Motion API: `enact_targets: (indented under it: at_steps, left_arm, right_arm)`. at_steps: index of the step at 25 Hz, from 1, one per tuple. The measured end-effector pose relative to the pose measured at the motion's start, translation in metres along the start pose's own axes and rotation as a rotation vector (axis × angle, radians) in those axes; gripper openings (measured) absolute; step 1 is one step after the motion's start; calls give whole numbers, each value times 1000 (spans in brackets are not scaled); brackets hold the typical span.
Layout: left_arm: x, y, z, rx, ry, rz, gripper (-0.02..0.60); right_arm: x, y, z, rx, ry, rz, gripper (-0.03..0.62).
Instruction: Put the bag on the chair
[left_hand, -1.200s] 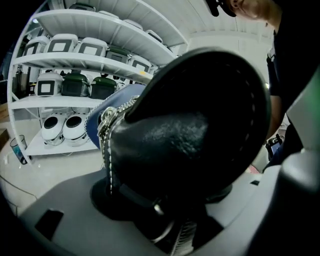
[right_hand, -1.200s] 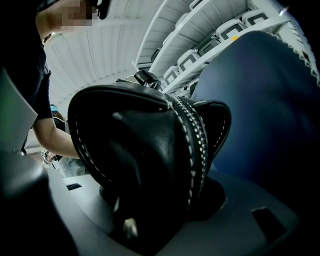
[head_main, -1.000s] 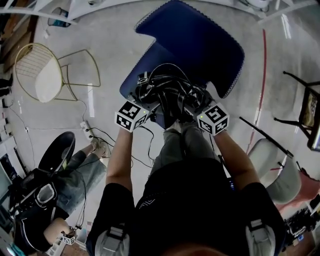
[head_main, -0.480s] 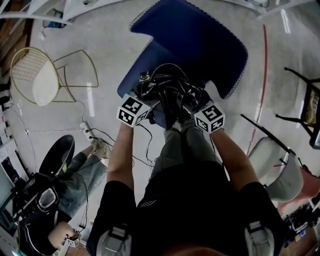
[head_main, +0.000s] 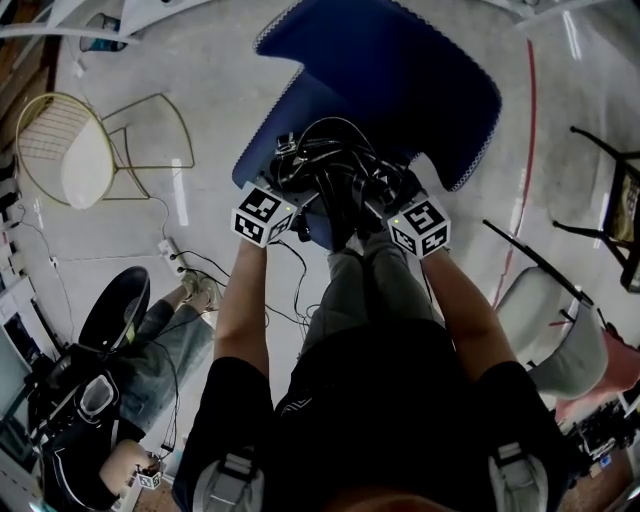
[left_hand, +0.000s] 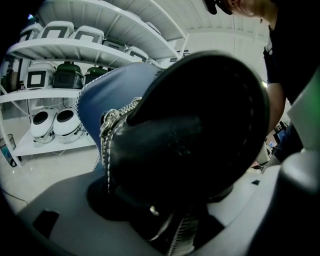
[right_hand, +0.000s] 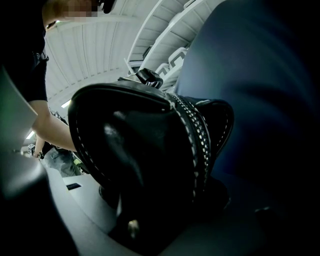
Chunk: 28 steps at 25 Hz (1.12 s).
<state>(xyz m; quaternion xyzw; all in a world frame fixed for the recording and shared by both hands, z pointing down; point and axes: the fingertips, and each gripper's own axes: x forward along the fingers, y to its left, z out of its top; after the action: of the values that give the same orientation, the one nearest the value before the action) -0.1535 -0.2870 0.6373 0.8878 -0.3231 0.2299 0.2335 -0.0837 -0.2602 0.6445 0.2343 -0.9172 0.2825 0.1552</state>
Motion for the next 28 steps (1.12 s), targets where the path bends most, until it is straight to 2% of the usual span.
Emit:
enact_targets:
  at_steps: [12, 17, 28]
  left_arm:
    - [-1, 3, -1, -12, -12, 31, 390]
    - [-7, 8, -4, -46, -8, 58, 407]
    - [-27, 15, -5, -43, 0, 94, 414]
  right_arm:
    - [-4, -2, -1, -7, 0, -43, 265]
    - [-6, -2, -2, -11, 27, -73, 284]
    - [-13, 0, -6, 5, 67, -139, 320]
